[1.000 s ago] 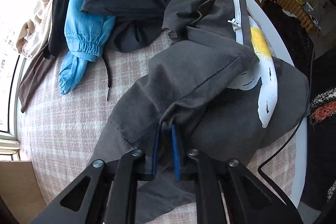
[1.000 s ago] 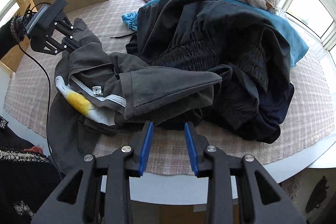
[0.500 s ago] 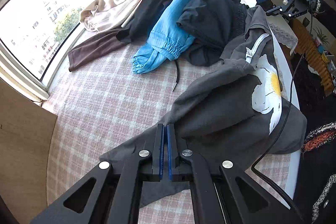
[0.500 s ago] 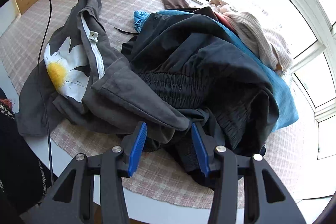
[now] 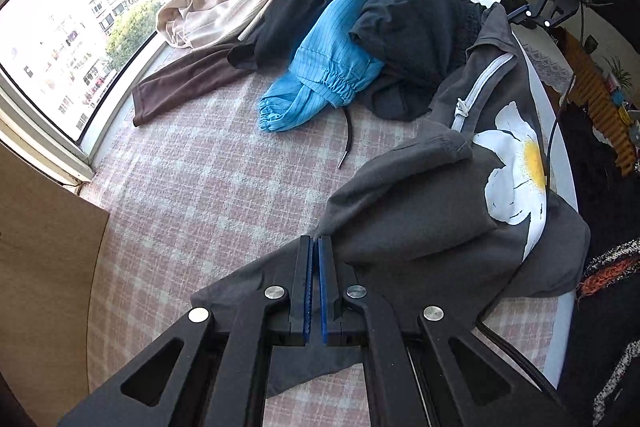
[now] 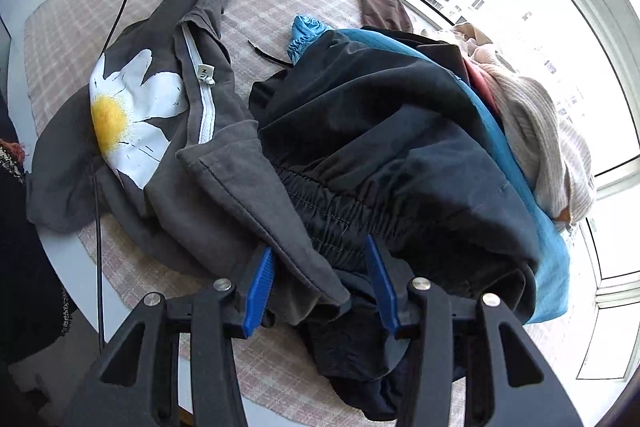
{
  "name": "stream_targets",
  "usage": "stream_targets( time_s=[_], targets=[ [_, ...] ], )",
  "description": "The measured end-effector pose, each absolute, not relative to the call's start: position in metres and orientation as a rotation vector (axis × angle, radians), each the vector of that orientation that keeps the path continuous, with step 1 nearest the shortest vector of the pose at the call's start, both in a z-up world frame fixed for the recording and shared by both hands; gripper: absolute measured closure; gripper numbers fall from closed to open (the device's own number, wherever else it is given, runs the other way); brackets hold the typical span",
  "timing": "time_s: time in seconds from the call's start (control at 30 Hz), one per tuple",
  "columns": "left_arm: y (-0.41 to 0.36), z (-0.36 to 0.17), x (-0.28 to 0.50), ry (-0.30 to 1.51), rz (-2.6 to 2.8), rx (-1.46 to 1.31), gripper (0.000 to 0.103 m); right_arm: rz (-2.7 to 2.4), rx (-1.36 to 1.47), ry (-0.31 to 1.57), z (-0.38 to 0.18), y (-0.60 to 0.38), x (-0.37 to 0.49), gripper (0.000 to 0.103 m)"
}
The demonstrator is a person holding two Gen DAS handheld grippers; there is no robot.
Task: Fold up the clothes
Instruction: 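Grasp the grey garment edge with both grippers, then lift the grey garment high with both grippers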
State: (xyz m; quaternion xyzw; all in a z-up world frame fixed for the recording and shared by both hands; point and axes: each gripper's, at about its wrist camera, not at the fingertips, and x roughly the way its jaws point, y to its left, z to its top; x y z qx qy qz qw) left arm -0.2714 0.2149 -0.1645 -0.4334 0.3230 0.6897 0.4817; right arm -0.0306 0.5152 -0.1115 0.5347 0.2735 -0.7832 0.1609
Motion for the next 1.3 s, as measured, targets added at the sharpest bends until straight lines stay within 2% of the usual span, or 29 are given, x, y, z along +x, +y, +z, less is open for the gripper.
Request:
stream_targets(
  time_s=[0.1, 0.13, 0.23, 0.43, 0.73, 0.9, 1.1, 1.3],
  targets=[
    [0.207, -0.157, -0.264, 0.755, 1.730, -1.046, 0.101, -2.203, 1.574, 0.698, -0.120, 0.514, -0.036, 0.062],
    [0.205, -0.155, -0.261, 0.744, 1.746, -1.042, 0.101, -2.208, 1.583, 0.665, -0.120, 0.514, -0.036, 0.074],
    [0.197, -0.147, -0.254, 0.711, 1.794, -1.031, 0.102, -2.296, 1.532, 0.632, -0.108, 0.510, -0.026, 0.095],
    [0.177, -0.124, -0.239, 0.631, 1.914, -0.995, 0.102, -2.587, 1.340, 0.638, -0.044, 0.496, -0.005, 0.097],
    [0.081, 0.053, -0.195, 0.466, 2.329, -0.698, 0.102, -2.883, 0.773, 0.592, 0.151, 0.444, 0.009, 0.097],
    [0.026, 0.142, -0.153, 0.476, 2.525, -0.561, 0.102, -2.892, 0.496, 0.646, 0.240, 0.395, 0.027, 0.097],
    [-0.039, 0.229, -0.082, 0.441, 2.671, -0.374, 0.102, -2.827, 0.321, 0.568, 0.313, 0.341, 0.053, 0.097],
    [-0.094, 0.285, -0.010, 0.476, 2.789, -0.278, 0.102, -2.753, 0.233, 0.563, 0.358, 0.294, 0.091, 0.097]
  ],
)
